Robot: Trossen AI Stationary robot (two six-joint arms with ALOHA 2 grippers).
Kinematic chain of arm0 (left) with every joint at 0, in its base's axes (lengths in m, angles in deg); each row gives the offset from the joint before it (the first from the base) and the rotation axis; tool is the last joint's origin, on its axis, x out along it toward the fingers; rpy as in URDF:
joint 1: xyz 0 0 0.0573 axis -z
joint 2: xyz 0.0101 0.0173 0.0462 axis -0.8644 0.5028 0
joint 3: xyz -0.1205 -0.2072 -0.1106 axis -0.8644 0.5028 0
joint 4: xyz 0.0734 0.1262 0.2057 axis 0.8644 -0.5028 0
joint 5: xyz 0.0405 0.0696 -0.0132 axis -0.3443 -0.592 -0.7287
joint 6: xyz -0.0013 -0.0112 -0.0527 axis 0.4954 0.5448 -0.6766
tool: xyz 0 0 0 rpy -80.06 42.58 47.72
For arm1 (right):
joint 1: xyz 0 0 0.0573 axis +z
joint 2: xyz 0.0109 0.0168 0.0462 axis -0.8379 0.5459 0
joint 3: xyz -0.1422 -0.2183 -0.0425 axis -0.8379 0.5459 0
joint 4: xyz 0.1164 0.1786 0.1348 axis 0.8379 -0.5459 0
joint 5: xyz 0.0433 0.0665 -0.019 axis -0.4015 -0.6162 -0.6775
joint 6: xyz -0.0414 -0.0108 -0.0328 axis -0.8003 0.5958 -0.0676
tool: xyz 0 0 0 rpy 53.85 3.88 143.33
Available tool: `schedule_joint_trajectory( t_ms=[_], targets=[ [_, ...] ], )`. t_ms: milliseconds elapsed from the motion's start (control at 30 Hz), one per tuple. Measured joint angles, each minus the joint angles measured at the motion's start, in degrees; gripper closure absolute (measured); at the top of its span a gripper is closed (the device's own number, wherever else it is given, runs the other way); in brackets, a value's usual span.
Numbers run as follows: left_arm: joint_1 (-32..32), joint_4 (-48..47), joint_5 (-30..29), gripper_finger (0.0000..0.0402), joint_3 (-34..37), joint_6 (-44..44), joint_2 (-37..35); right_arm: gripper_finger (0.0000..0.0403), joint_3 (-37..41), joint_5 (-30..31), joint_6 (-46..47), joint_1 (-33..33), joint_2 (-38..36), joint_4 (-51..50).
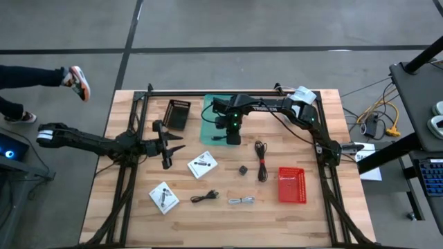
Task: Pick and place items into bin
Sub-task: Put the top black charger cable into the green bin
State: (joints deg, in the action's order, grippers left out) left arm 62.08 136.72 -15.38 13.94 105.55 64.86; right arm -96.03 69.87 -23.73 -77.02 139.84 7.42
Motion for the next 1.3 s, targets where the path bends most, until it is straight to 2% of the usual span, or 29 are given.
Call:
schedule_joint_trajectory(
  t_ms=[367,800,1300],
  targets=[
    [0.0,0.02,0.0,0.0283,0.0,0.0,-0.02,0.0394,0.13,0.35,0.63,0.2,-0.02,0.28],
    [0.0,0.01,-0.02,0.0283,0.0,-0.01,-0.02,0.0394,0.87,3.48,2.13,1.24,-0.02,1.47],
    [0.0,0.0,-0.01,0.0283,0.0,-0.01,0.0,0.0394,0.87,2.39,1.93,1.67,-0.02,1.24]
  ],
)
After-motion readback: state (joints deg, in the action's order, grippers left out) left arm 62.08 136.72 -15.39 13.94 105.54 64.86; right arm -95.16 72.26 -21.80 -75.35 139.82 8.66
